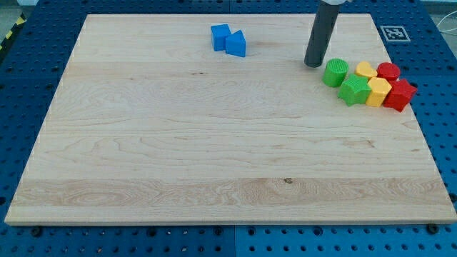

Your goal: Move your arm towards blue triangle

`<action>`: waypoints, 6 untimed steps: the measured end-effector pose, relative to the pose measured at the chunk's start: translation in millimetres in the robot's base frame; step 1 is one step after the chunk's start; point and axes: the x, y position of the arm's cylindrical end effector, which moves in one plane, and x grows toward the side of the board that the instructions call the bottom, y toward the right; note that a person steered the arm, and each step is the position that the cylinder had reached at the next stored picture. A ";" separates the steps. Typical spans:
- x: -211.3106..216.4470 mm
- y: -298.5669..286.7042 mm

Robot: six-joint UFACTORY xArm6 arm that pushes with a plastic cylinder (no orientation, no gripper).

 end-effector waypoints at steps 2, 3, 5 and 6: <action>11.9 36.9; 11.8 41.4; -23.0 17.4; -69.5 -43.8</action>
